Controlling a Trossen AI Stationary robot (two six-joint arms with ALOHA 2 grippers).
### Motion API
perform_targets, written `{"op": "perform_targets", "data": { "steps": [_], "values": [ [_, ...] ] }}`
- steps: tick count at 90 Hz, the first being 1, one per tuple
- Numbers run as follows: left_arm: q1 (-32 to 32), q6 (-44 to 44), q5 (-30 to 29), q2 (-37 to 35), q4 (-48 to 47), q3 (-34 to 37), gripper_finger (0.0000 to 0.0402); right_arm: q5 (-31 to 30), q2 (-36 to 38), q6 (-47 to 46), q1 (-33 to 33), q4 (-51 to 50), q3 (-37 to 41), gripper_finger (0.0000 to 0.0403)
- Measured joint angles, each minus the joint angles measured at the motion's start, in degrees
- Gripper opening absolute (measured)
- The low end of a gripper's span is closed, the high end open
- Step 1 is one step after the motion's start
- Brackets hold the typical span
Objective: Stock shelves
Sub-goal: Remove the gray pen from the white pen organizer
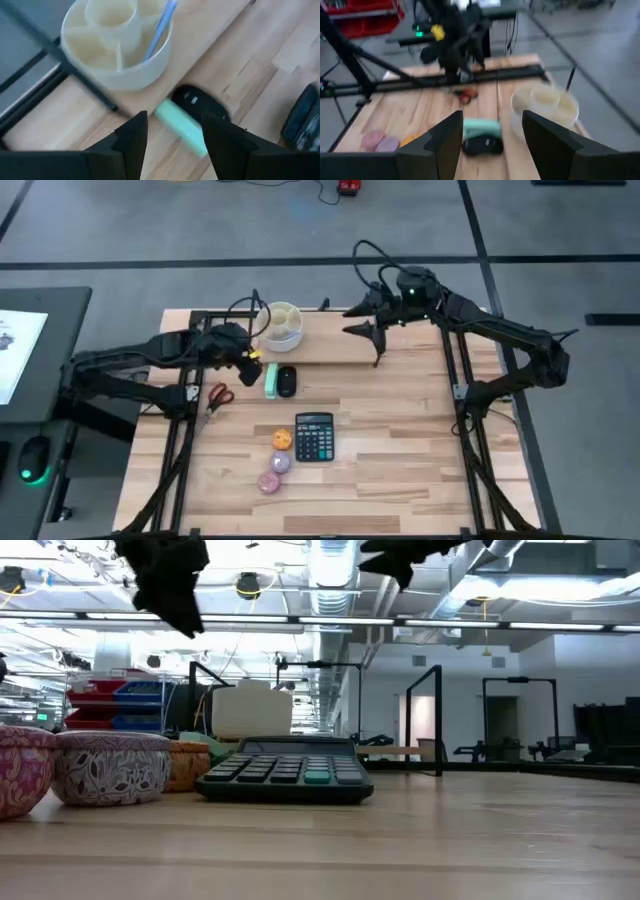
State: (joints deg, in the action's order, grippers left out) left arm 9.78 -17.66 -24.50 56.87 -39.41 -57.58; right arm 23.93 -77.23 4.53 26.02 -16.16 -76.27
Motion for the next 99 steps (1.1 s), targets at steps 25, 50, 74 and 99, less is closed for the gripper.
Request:
{"op": "perform_targets", "data": {
  "steps": [25,50,74,99],
  "values": [
    [-3.6,-0.1,-3.0,3.6,13.6,0.0,0.0163,0.0,0.0,-0.1,0.0,0.8,0.0,0.0194],
    [-4.9,1.0,-4.7,5.8,21.5,0.0,0.0163,0.0,0.3,-6.5,0.0,6.5,-0.4,0.0194],
    [-4.9,4.3,-7.5,6.2,25.3,-0.7,0.0163,0.0,0.5,-6.1,0.0,6.6,-6.9,0.0194],
    [-4.9,11.9,-12.0,6.2,26.0,-6.0,0.0163,-0.4,0.5,-6.0,0.7,6.0,-9.2,0.0194]
  ]
}}
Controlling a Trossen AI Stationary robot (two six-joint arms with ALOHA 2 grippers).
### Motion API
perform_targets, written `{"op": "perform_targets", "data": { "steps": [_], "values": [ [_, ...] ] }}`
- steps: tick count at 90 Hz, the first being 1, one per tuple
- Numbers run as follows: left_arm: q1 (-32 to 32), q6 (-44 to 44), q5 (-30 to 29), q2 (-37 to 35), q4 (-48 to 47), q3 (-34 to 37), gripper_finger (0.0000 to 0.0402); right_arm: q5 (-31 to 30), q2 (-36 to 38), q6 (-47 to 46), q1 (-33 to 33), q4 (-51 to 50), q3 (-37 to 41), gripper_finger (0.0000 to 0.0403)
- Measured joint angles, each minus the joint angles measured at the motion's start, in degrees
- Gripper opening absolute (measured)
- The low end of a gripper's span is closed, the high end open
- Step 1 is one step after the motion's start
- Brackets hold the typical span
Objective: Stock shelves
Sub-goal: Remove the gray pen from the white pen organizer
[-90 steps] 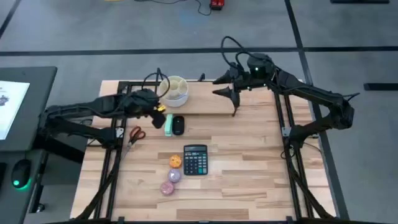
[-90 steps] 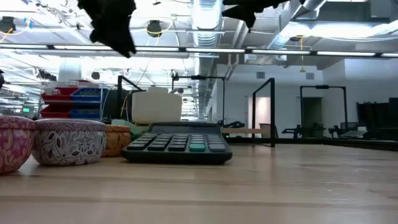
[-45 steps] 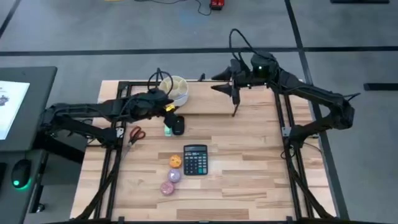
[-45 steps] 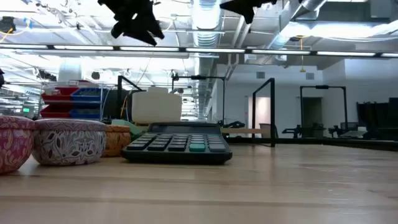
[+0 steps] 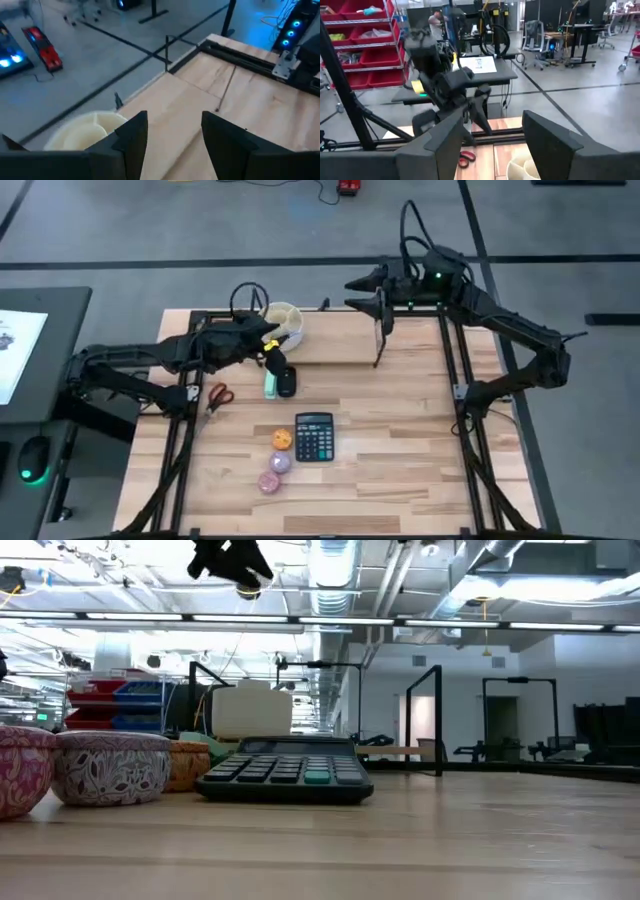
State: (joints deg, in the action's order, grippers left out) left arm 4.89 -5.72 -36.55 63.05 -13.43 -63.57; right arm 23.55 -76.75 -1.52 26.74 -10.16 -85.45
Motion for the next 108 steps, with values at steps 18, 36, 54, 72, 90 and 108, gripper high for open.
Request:
{"op": "perform_targets", "data": {
  "steps": [18,36,54,72,90,108],
  "values": [
    [0.0,6.0,-4.5,0.0,-0.1,-3.6,0.0163,-2.5,-0.3,0.0,0.1,-3.6,0.0,0.0194],
    [0.4,9.1,-6.2,0.0,-0.6,-7.4,0.0163,-2.7,-0.4,0.0,-0.2,-7.0,0.0,0.0194],
    [1.7,10.6,-7.1,0.0,-3.2,-9.2,0.0163,-2.8,-0.8,-0.4,-1.6,-9.1,0.0,0.0194],
    [0.6,4.9,-5.8,0.0,-12.8,-10.5,0.0163,-2.8,-6.8,-0.2,-3.2,-7.0,0.0,0.0194],
    [-2.4,-4.2,-5.8,-0.3,-24.2,-10.9,0.0163,-2.9,-14.0,-0.2,-2.3,-5.4,0.0,0.0194],
    [-3.2,-15.2,-4.0,-0.3,-32.7,-10.9,0.0163,-2.9,-20.2,-1.6,-1.2,-2.0,0.0,0.0194]
  ]
}}
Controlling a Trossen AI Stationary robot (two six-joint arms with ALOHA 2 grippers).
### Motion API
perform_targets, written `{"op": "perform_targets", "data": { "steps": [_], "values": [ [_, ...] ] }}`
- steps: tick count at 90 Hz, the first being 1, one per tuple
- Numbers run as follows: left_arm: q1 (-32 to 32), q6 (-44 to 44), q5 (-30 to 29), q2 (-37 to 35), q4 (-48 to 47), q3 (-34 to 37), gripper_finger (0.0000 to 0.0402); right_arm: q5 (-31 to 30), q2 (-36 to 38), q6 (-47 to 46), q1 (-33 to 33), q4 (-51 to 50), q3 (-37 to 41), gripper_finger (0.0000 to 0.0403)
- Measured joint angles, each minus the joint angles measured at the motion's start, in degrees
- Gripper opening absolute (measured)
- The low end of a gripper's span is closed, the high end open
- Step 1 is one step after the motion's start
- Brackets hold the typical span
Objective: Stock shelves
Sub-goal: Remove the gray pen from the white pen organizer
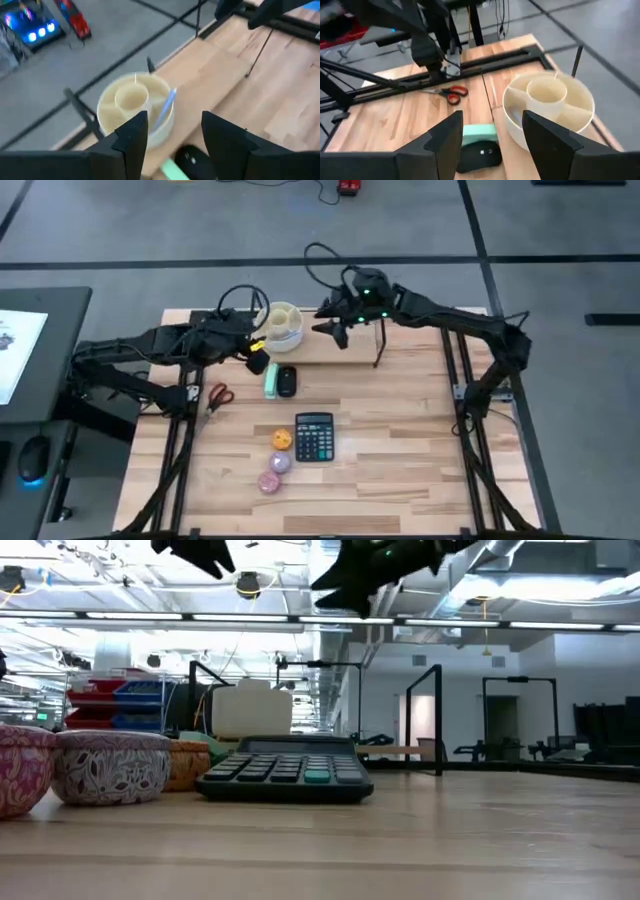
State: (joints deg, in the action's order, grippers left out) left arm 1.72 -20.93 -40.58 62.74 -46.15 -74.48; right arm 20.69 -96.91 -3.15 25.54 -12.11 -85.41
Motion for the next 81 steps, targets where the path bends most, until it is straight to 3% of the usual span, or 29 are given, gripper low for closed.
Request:
{"op": "perform_targets", "data": {
  "steps": [15,39,81],
  "values": [
    [0.0,-3.6,1.1,0.0,-1.7,0.0,0.0164,0.0,-5.3,-1.5,1.3,5.2,0.0,0.0205],
    [0.0,-4.1,1.9,0.0,-1.7,0.0,0.0164,0.2,-12.2,-1.5,1.5,7.9,0.0,0.0271],
    [0.0,-5.3,2.9,0.0,-1.5,0.1,0.0164,0.2,-18.8,0.5,1.1,14.8,0.0,0.0276]
  ]
}}
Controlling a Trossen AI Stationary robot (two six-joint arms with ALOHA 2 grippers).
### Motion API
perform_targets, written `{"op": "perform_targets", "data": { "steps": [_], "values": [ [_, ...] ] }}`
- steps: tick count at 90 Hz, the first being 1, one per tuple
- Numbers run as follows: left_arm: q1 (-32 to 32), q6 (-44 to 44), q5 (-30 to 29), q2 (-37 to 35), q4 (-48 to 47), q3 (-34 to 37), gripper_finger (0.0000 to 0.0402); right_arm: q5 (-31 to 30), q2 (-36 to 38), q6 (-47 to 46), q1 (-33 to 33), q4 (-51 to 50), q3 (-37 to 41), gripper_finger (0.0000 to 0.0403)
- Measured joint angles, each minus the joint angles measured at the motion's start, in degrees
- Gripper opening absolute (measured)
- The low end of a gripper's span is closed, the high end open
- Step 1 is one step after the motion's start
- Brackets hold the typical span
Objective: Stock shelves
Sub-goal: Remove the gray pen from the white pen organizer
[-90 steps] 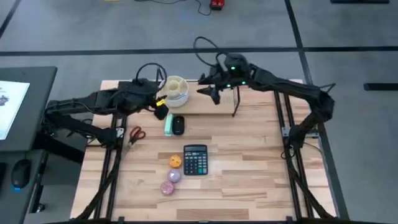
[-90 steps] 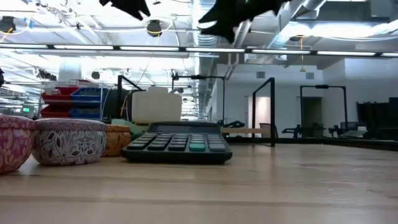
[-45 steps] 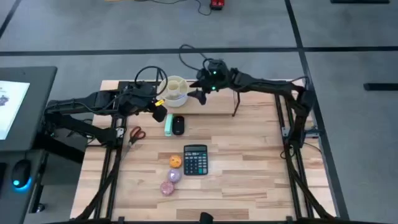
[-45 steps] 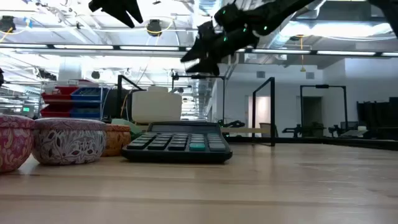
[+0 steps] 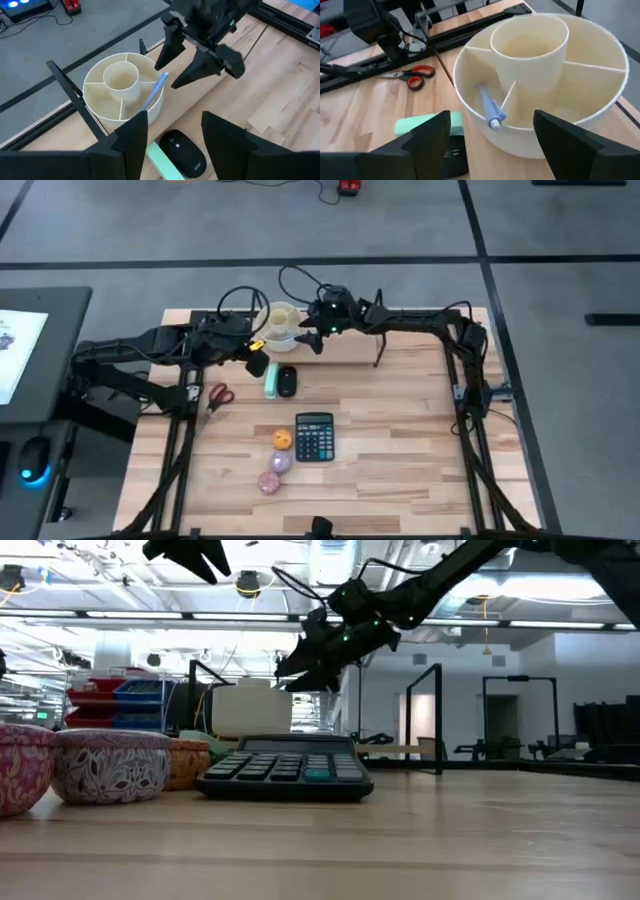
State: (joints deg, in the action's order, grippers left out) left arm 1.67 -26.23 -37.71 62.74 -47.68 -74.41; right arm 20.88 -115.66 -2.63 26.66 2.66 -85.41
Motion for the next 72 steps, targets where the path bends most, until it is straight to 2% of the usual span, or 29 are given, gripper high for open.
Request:
{"op": "perform_targets", "data": {
  "steps": [39,72],
  "values": [
    [0.0,-0.2,0.0,0.0,0.0,0.0,0.0164,-1.8,0.0,10.9,-2.9,0.7,0.0,0.0269],
    [0.0,-0.4,0.0,0.0,0.7,0.0,0.0164,-3.3,0.0,10.8,-3.0,0.8,0.0,0.0174]
  ]
}}
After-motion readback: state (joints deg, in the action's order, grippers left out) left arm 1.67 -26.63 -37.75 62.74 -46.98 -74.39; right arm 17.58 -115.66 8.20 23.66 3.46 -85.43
